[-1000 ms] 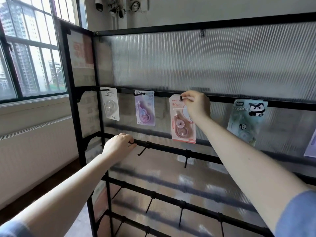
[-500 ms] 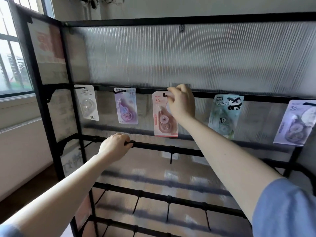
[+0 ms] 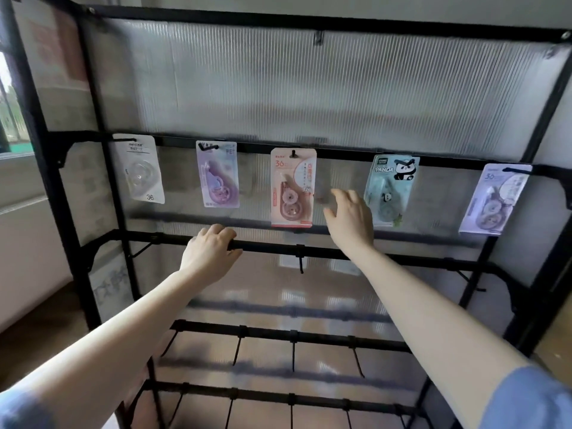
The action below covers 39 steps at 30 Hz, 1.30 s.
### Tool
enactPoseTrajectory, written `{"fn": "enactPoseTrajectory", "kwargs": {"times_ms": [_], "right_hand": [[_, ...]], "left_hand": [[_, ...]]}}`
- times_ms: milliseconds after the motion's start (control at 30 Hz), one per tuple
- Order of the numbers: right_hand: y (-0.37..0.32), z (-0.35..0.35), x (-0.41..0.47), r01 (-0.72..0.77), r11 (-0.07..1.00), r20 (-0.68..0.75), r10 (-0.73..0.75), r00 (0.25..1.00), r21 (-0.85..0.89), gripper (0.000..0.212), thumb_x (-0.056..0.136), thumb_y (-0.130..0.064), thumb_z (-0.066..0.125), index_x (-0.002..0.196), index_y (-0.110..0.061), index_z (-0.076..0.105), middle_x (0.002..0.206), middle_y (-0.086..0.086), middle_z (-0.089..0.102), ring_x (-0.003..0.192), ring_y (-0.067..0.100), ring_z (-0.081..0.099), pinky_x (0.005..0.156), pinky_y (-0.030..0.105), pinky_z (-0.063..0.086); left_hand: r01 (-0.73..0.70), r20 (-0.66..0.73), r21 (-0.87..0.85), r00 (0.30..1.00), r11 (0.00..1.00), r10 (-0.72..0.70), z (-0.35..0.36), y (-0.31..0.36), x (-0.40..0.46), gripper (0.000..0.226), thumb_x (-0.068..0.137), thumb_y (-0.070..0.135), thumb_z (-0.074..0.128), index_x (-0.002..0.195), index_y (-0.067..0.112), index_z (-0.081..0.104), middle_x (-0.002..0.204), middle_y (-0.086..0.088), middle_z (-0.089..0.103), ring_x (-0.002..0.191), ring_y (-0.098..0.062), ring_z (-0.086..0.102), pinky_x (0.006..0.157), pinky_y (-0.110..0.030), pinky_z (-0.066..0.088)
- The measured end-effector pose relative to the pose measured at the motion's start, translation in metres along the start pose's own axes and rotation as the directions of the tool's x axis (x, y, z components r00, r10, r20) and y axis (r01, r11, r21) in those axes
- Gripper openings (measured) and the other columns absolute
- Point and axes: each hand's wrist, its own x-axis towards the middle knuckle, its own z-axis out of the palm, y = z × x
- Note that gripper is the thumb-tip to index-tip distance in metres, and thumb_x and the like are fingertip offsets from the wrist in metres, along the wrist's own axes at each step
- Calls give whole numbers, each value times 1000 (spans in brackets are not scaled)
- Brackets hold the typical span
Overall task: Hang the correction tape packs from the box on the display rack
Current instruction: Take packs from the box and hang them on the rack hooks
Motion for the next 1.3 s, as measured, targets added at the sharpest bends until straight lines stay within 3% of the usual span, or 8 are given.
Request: {"fn": "enactPoseTrajectory", "kwargs": {"times_ms": [267, 500, 767, 933, 1100, 1300], "right_hand": [[31, 30, -71, -72, 992, 117, 84, 990, -106, 41, 95, -24, 51, 132, -8, 49, 131, 12, 52, 118, 30, 48, 98, 38, 37], [55, 61, -119, -121, 981, 240, 155, 958, -149, 45, 98, -29, 46, 140, -14, 41, 142, 5, 42, 125, 25, 43, 100, 34, 37], [84, 86, -158, -87, 986, 320, 129, 938, -141, 45, 97, -25, 49, 139, -10, 43, 141, 7, 45, 128, 24, 43, 103, 32, 36], [107, 106, -178, -87, 985, 403, 140, 904, -148, 47, 97, -28, 47, 141, -11, 40, 144, 7, 42, 128, 25, 42, 104, 34, 34], [129, 133, -215, -138, 985, 476, 172, 862, -105, 47, 98, -28, 48, 142, -13, 40, 145, 8, 40, 131, 25, 39, 104, 32, 36], [156, 186, -291, -142, 985, 621, 174, 764, -102, 49, 97, -29, 49, 142, -13, 39, 145, 8, 40, 130, 26, 41, 104, 36, 37]], "left_hand": [[-15, 72, 12, 997, 1000, 14, 35, -7, -37, 51, 93, 39, 56, 137, 15, 46, 141, -6, 44, 130, -27, 39, 103, -39, 34], [1, 127, -20, 992, 1000, 2, 68, -10, -64, 52, 92, 37, 57, 138, 14, 46, 145, -9, 41, 135, -28, 35, 108, -40, 30], [28, 189, 7, 982, 1000, -29, 106, -3, -96, 51, 90, 33, 61, 133, 9, 50, 145, -14, 42, 137, -32, 33, 111, -43, 27], [95, 272, 19, 957, 995, -97, 136, 1, -117, 57, 93, 38, 57, 141, 13, 42, 154, -10, 29, 145, -27, 20, 116, -40, 15], [125, 326, 42, 936, 991, -132, 172, 2, -148, 57, 92, 37, 57, 142, 13, 42, 154, -11, 30, 145, -27, 20, 117, -41, 15], [222, 470, 83, 851, 971, -235, 228, 0, -219, 56, 95, 42, 48, 144, 18, 35, 158, -5, 21, 147, -21, 10, 118, -36, 8]]}}
